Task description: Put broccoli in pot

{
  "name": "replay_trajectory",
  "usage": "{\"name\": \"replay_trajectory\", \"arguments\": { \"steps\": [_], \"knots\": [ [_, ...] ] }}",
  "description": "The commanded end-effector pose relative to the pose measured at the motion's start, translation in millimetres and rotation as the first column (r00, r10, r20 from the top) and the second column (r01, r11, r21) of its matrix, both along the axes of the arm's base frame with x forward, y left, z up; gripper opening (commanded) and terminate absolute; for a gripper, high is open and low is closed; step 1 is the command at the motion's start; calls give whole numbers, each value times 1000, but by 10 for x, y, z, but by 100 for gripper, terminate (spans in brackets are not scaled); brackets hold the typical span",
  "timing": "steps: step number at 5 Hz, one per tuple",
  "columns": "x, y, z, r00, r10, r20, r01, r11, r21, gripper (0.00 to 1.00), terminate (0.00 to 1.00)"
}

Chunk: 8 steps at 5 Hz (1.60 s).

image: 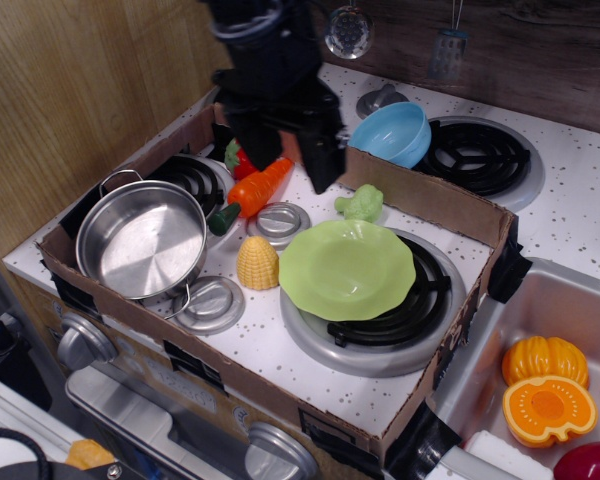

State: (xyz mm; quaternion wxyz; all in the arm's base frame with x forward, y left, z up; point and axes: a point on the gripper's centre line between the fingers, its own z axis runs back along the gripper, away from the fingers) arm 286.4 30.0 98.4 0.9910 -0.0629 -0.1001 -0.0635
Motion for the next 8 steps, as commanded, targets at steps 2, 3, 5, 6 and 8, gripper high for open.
{"name": "replay_trajectory", "arguments": {
  "steps": [2,3,5,6,8],
  "knots": [
    [511,-53,-133,995,20,93,-20,1000,5,100,0],
    [558,-24,-226,994,28,108,-28,1000,2,100,0],
    [617,-26,-404,991,42,125,-39,999,-20,100,0],
    [632,-25,-512,989,56,134,-52,998,-36,100,0],
    [738,-67,-676,990,61,125,-53,996,-73,100,0]
  ]
}}
